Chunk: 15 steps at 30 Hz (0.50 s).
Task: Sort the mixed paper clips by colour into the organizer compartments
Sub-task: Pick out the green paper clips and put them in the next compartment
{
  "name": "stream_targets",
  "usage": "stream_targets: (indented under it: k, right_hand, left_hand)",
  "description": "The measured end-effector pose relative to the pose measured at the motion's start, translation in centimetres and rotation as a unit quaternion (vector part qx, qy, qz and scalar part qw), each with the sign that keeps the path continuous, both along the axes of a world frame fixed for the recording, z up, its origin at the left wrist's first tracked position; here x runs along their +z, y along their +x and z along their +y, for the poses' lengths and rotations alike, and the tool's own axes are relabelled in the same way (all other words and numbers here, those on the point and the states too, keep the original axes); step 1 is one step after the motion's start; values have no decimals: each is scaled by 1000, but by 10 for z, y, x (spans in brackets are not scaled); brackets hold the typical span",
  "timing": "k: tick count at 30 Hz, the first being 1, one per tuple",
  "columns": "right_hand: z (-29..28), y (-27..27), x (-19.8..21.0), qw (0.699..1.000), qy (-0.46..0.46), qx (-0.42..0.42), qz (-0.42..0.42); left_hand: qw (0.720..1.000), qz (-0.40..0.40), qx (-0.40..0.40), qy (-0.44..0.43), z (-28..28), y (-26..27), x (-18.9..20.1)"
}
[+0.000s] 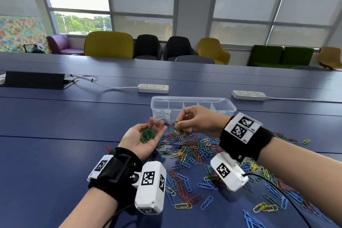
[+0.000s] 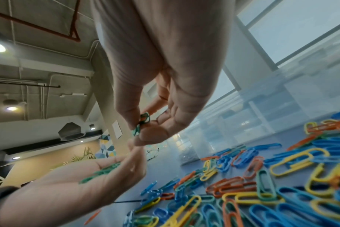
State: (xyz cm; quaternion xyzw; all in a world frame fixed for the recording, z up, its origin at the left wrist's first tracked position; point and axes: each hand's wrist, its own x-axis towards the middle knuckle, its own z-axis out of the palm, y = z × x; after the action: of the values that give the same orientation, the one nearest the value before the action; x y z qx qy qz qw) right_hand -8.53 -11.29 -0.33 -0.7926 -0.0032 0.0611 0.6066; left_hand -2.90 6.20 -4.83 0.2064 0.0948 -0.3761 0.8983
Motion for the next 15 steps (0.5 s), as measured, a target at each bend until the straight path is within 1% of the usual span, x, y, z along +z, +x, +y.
stream_targets:
  k: [2, 4, 7, 10, 11, 13, 15]
  right_hand:
    - [5, 2, 6, 1000, -1, -4, -24]
    - [12, 6, 9, 998, -35, -4, -48]
    - [25, 14, 9, 988, -123, -2, -89]
    - [34, 19, 8, 968, -216, 4, -131]
    - [34, 20, 8, 963, -230, 3, -142]
    - [30, 20, 12, 960, -224, -15, -165]
    - [18, 20, 20, 954, -231, -48, -187]
  left_hand:
    - [999, -25, -20, 20, -6, -6, 0]
    - [998, -40, -31, 30, -10, -10, 0]
    - [998, -39, -44, 32, -12, -14, 0]
    - [999, -23, -47, 2, -12, -13, 0]
    - [999, -17, -48, -11, -12, -13, 0]
    - [998, -1, -45, -33, -11, -11, 0]
    - [999, 13, -35, -32, -11, -8, 0]
